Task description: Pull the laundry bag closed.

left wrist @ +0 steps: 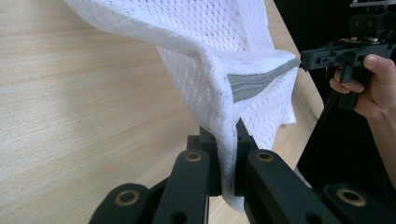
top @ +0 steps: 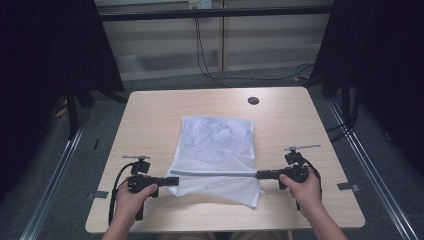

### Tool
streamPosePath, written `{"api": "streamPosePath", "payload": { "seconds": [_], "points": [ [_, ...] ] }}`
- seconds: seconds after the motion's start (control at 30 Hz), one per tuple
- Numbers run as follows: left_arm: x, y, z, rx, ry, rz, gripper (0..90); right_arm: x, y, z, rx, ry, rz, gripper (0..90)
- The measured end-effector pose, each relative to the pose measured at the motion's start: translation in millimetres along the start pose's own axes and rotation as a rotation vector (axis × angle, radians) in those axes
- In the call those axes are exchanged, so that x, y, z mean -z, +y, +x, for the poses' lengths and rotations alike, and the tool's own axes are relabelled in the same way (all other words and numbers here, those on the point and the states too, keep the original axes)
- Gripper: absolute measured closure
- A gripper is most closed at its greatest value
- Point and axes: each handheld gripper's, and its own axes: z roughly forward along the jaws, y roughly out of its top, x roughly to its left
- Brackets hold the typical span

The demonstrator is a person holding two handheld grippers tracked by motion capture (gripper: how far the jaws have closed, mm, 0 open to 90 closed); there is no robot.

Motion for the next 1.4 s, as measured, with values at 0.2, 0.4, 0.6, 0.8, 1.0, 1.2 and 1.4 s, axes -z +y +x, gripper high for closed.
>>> {"api": "streamPosePath", "payload": {
  "seconds": [0.2,0.4,0.6,0.8,1.0,1.2,1.4],
  "points": [
    [1.0,0.1,0.3,-0.001,-0.005,-0.003,89.1,1.2,-0.9,-3.0,-0.005,-0.007,-0.003,86.9],
    [1.1,-0.2,-0.1,-0.001,-0.001,0.000,89.1,1.6,-1.3,-2.7,0.001,-0.012,-0.003,86.9],
    [0.8,-0.4,-0.3,-0.002,-0.007,0.003,89.1,3.8,-1.3,-3.6,-0.002,-0.012,-0.005,86.9],
    [-0.6,-1.2,-3.3,-0.030,-0.032,-0.001,87.0,1.4,-2.3,-3.3,0.001,-0.011,0.006,86.6],
    [-1.3,-2.6,-6.0,-0.097,-0.010,-0.064,57.9,2.2,-2.3,-1.5,0.032,-0.025,-0.012,80.6],
    [0.4,-0.6,-3.9,-0.120,0.055,-0.071,33.3,4.1,-1.5,-0.9,0.046,-0.076,-0.053,57.5],
    [3.8,2.3,-3.5,-0.166,0.143,-0.072,18.1,5.3,-0.1,0.9,0.073,-0.120,-0.086,45.3]
  ]
}}
